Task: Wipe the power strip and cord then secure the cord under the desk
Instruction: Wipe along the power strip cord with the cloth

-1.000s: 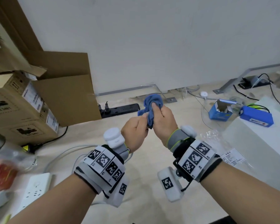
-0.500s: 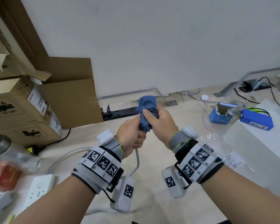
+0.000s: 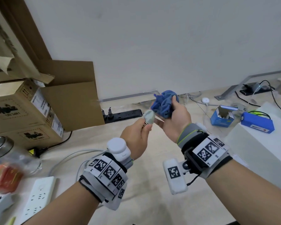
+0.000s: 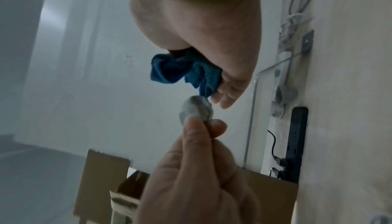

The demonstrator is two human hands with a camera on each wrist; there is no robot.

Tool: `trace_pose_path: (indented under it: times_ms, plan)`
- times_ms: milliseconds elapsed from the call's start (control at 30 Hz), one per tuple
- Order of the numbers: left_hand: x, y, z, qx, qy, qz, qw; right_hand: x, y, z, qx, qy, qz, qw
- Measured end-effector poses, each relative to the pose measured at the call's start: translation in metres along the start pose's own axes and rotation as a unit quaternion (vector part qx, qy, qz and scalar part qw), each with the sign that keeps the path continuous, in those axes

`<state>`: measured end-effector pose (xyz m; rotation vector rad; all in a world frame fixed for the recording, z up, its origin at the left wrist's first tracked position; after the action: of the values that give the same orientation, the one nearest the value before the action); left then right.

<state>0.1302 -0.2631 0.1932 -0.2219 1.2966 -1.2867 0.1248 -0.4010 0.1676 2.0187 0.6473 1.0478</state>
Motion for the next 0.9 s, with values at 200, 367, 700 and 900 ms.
trace_pose_path:
  times_ms: [200, 367, 700, 900]
  plan:
    - [0.008, 0.001, 0.006, -0.083, 0.032, 0.157, 0.983, 0.021, -0.024, -0.018, -0.102, 0.01, -0.248, 0.963]
    - [0.008, -0.01, 0.009, -0.047, 0.033, 0.214, 0.975, 0.015, -0.007, -0.023, -0.157, -0.081, -0.36, 0.916]
    - [0.012, -0.017, 0.003, 0.043, 0.07, 0.306, 0.949, -0.005, -0.05, 0.001, 0.093, -0.061, -0.008, 0.994]
    - [0.027, -0.014, 0.002, 0.046, 0.153, 0.385, 0.909, 0.003, -0.028, -0.013, -0.062, -0.057, -0.202, 0.976]
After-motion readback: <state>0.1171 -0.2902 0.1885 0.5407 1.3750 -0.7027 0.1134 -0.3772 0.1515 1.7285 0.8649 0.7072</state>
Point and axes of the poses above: each hand's wrist, its own z-axis towards the middle knuckle, its own x-axis out of the palm, y = z × x, the point moved 9 cm from there along z, towards the middle knuckle, and after that the axes turned 8 degrees about -z, right-handed, at the moved point
